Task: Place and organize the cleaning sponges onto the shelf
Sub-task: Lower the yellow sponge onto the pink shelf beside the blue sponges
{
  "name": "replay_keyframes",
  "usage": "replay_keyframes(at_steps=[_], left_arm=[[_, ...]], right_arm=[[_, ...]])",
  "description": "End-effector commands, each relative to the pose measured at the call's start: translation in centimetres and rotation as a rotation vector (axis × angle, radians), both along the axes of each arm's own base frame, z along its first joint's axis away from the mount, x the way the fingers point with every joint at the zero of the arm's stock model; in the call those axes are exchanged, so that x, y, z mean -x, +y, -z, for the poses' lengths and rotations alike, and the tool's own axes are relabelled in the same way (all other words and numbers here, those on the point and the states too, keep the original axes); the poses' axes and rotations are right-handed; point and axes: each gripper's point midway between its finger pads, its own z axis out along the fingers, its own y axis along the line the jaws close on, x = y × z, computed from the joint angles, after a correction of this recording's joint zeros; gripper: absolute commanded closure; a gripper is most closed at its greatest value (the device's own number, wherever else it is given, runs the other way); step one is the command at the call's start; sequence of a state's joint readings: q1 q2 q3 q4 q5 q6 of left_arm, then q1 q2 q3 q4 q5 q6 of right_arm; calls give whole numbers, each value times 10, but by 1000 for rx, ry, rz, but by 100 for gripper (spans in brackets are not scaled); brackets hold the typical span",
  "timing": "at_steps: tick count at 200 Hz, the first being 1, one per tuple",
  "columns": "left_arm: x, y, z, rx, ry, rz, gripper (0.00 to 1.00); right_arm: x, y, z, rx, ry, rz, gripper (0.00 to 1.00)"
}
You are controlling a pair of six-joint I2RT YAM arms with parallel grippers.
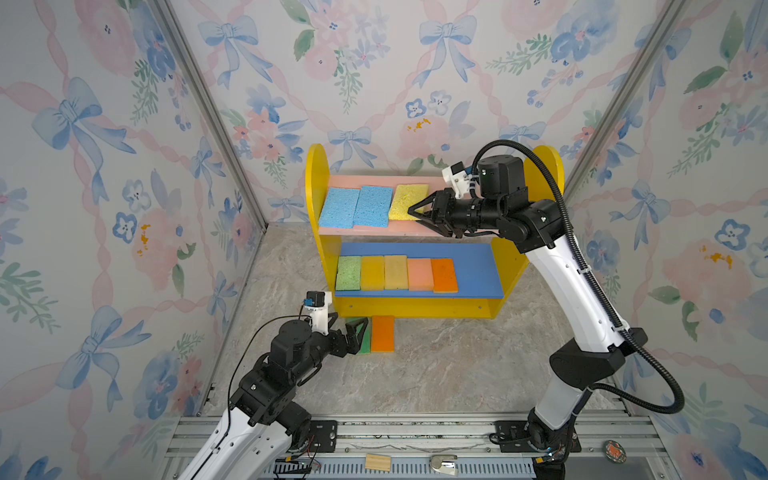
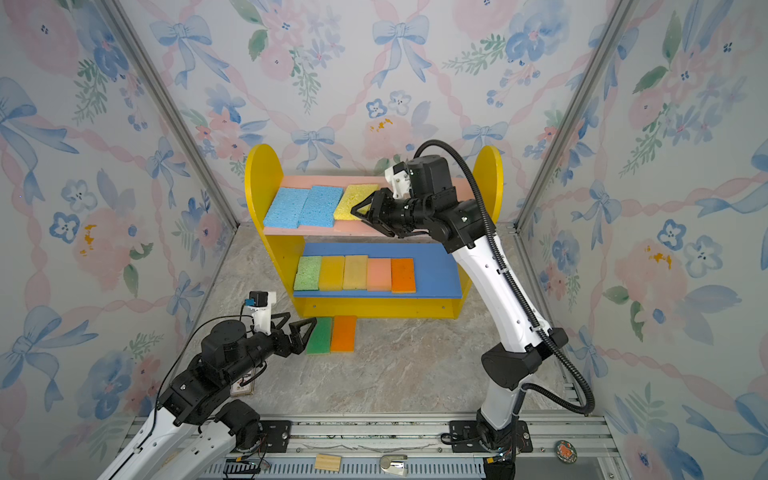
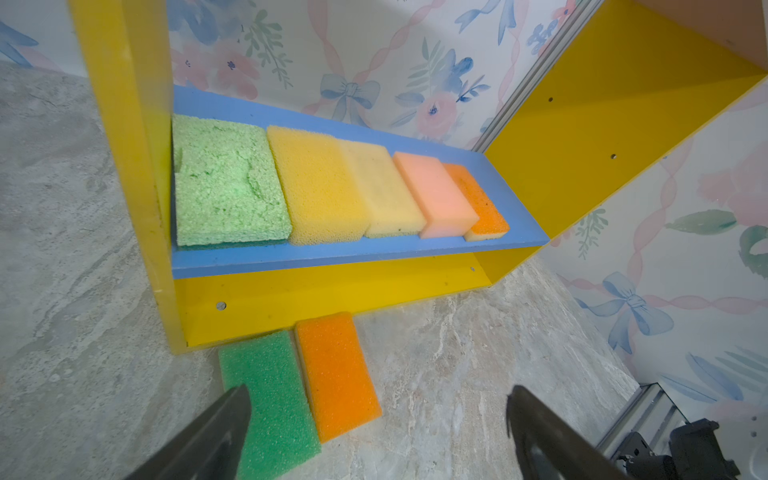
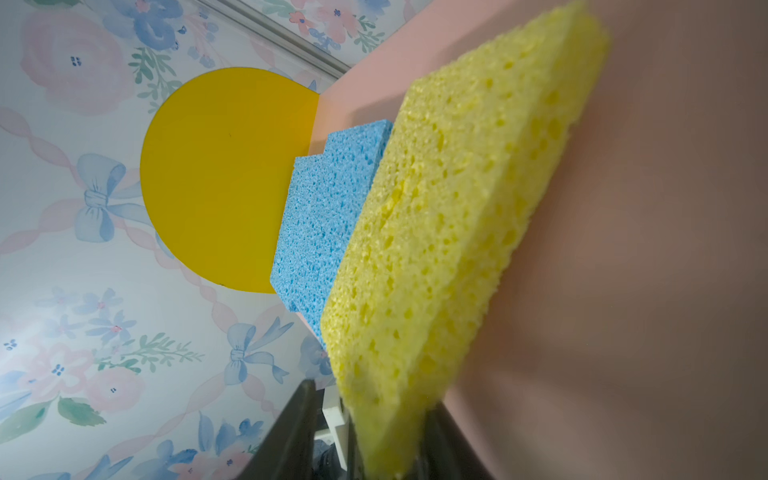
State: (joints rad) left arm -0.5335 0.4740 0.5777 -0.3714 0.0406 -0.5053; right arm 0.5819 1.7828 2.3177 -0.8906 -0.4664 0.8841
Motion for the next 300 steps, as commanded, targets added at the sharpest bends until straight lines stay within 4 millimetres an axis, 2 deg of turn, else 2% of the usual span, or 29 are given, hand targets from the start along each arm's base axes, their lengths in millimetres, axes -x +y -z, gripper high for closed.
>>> replay_keyframes(at_steps=[1,35,82,118,152,195,235,300], left_arm=[[-1,2,-1,2,-16,-11,2],[0,2,-2,3,-16,-6,2],[1,2,-3,8,-20,-5,2],[1,2,-3,8,-21,-4,2],[0,1,-2,7,-17,-2,2],[0,1,-2,6,-15,-3,2],[0,1,-2,5,-15,-1,2],[1,1,-2,5,-15,-1,2]], right_arm=[[1,-12,-1,34,-11,14,48],[1,-35,11,156,-10,64,41],[4,-49,27,281,-12,68,32],[-8,-64,35,347,-34,111,30],[-24,-52,38,298,-47,89,34],[-37,-28,47,252,-26,51,52],[-42,-12,55,244,-15,33,54],[-36,8,60,235,-8,4,54]])
